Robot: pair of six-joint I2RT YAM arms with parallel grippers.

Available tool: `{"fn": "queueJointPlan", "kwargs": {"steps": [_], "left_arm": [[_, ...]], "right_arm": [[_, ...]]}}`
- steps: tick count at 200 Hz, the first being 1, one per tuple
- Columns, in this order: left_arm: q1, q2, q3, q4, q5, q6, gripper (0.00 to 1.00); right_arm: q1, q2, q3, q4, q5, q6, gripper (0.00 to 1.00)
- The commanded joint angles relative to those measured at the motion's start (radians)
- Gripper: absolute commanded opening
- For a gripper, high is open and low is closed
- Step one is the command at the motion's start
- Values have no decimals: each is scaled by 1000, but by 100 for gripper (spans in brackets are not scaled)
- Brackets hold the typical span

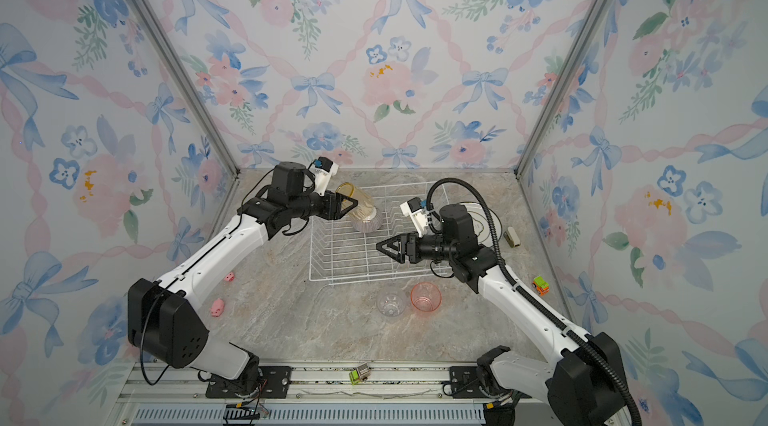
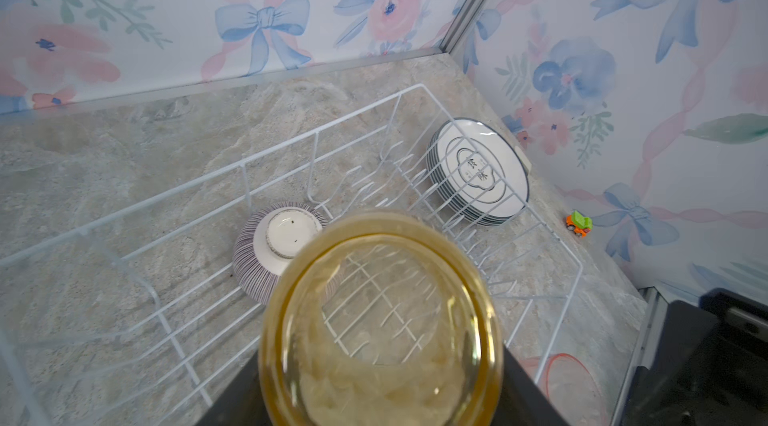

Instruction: Unload the mixed dishes from the dish rack

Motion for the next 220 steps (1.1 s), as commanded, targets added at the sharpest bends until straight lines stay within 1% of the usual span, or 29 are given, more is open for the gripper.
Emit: {"fn": "queueJointPlan", "kwargs": {"steps": [1, 21, 47, 71, 95, 128, 138, 145, 149, 157, 162, 167, 172, 181, 189, 196, 204, 220], "left_arm": [[4, -39, -45, 138, 137, -76, 35], [3, -60, -80, 209, 196, -119, 35], [2, -90, -140, 328, 241, -181, 35], [4, -110, -182, 429, 280, -237, 34], [4, -117, -207, 485, 301, -269, 34], [-1, -117, -218, 502, 315, -279, 34], [-5, -116, -226, 508, 312, -284, 33], [-4, -113, -229, 508, 303, -287, 33], [-3, -113, -233, 507, 300, -292, 33], [-2, -115, -241, 506, 290, -305, 33], [-6, -117, -247, 506, 283, -310, 33], [-9, -117, -250, 506, 265, -312, 33], [-14, -118, -253, 506, 251, -309, 33], [-22, -116, -255, 506, 226, -295, 34], [-32, -111, -257, 503, 201, -283, 34], [-43, -104, -258, 500, 182, -272, 34], [-54, -93, -252, 484, 163, -261, 34], [-81, -73, -229, 427, 123, -223, 34]], "right_arm": [[-13, 4, -31, 171, -41, 100, 68], [-18, 0, -47, 255, -42, 139, 67], [-25, -4, -59, 330, -31, 169, 64], [-43, 5, -75, 398, -27, 210, 58], [-57, 26, -96, 474, -27, 258, 57], [-58, 69, -111, 601, -29, 326, 55], [-57, 95, -102, 600, -15, 334, 54], [-71, 105, -86, 555, -20, 340, 44], [-84, 99, -79, 528, -34, 351, 41], [-121, 38, -79, 520, -40, 384, 40], [-141, -9, -69, 466, -16, 376, 43], [-152, -52, -35, 345, 24, 324, 47], [-153, -88, 10, 200, 73, 235, 50], [-139, -112, 105, -58, 156, 41, 51], [-136, -113, 166, -227, 231, -71, 51], [-149, -113, 194, -306, 285, -121, 52], [-173, -115, 205, -341, 329, -144, 52], [-231, -115, 231, -375, 356, -161, 53]]}}
